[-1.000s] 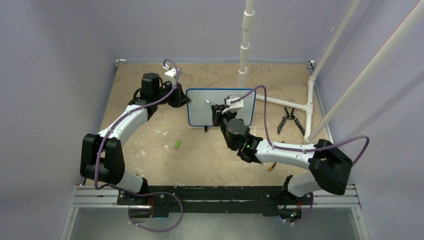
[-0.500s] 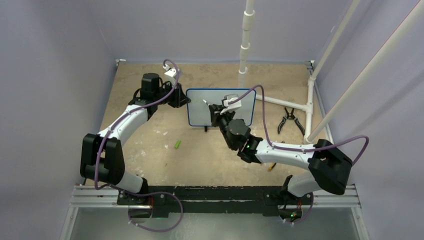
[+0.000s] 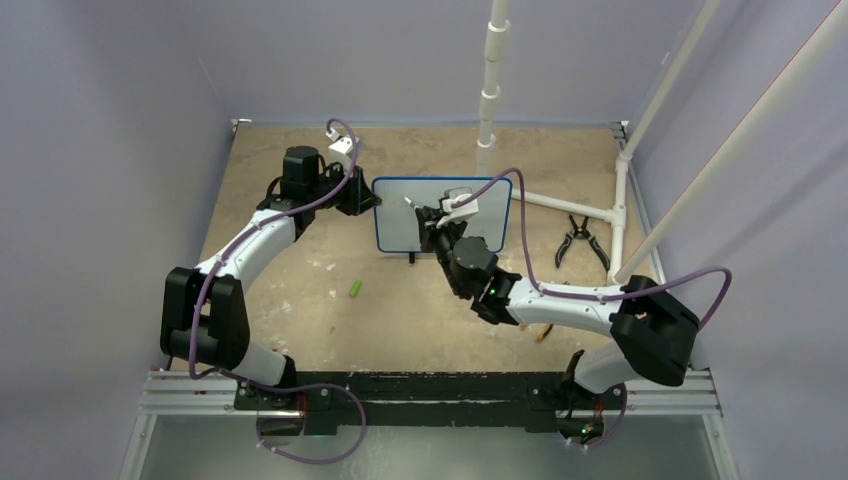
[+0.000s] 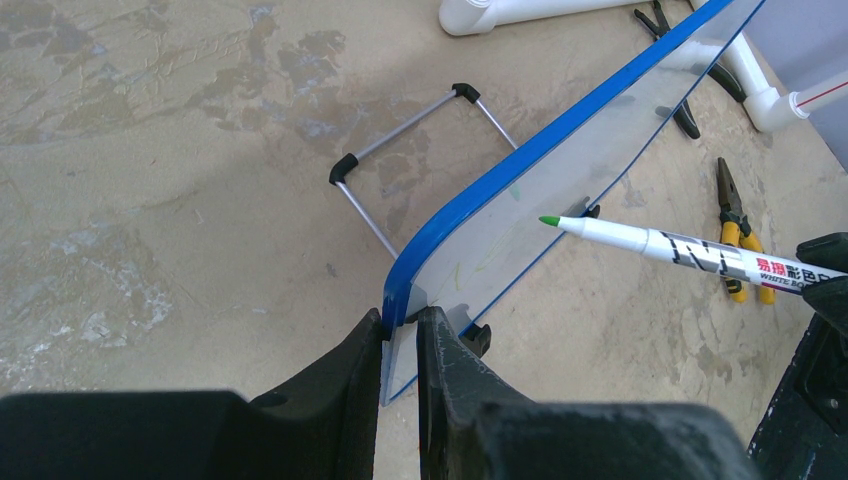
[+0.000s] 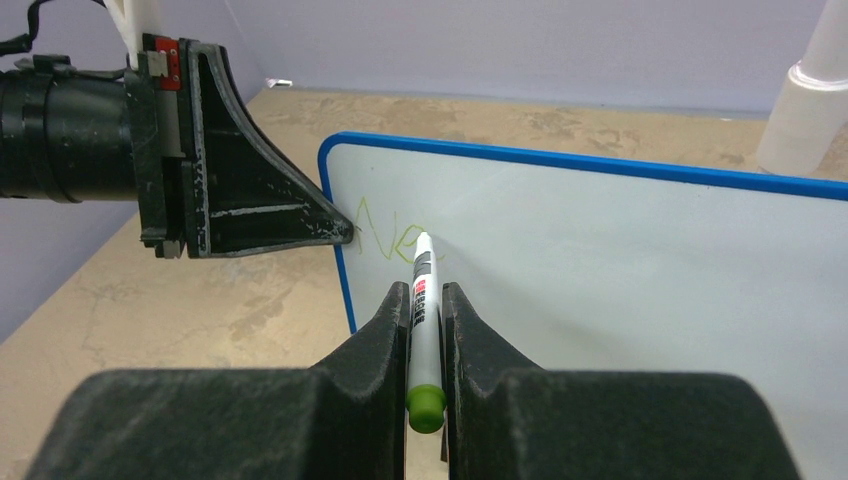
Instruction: Write a sentence on the whiteboard
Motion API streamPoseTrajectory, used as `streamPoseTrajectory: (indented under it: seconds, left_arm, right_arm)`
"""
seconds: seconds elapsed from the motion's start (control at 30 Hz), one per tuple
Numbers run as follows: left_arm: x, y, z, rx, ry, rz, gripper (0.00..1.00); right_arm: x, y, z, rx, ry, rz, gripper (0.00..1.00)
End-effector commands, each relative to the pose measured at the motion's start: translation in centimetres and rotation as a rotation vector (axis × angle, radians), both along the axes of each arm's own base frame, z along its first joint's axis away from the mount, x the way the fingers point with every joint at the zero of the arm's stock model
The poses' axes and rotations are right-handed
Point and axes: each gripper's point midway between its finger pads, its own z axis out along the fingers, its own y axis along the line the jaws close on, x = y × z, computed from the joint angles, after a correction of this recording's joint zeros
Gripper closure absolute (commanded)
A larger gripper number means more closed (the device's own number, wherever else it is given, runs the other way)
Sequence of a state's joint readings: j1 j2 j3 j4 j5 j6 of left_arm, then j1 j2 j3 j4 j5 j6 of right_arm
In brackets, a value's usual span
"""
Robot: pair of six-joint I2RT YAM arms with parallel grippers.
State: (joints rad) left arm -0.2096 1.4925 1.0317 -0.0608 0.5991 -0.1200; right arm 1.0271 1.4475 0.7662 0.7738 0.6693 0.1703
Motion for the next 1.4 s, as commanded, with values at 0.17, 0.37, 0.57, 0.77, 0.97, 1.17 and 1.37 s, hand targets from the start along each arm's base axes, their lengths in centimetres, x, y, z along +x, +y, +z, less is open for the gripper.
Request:
streamPoseTrajectory:
  seconds: [0.17, 0.37, 0.57, 0.77, 0.97, 1.17, 1.37]
  left_arm:
    - [0.3, -0.1, 0.1, -0.015, -0.020, -0.008, 0.89]
    - [0.3, -0.2, 0.1, -0.016, -0.019, -0.009, 0.89]
    - [0.3, -0.2, 0.1, -0.016, -0.019, -0.010, 0.89]
    - [0.3, -0.2, 0.1, -0.016, -0.019, -0.010, 0.89]
    - [0.3, -0.2, 0.2, -0.016, -0.021, -0.011, 0.89]
    - [0.3, -0.2, 0.1, -0.016, -0.018, -0.010, 0.89]
    - [0.3, -0.2, 0.1, -0.015, -0.019, -0.010, 0.89]
  right_arm:
    - [1.4, -0.5, 1.8, 0.028, -0.012, -0.069, 1.00]
    - [1.3, -1.0, 0.2, -0.005, 0.023, -0.080, 1.00]
    - [0.9, -1.4, -1.9, -0.016, 0.074, -0.080, 1.00]
    - [0.8, -1.7, -2.4, -0.020, 0.085, -0.090, 1.00]
    - [1.0, -1.7, -1.9, -0.018, 0.073, -0.098, 1.00]
    - [1.1, -2.3, -0.2, 0.015, 0.038, -0.126, 1.00]
    - [1.2, -2.8, 1.5, 0.038, 0.002, -0.144, 1.00]
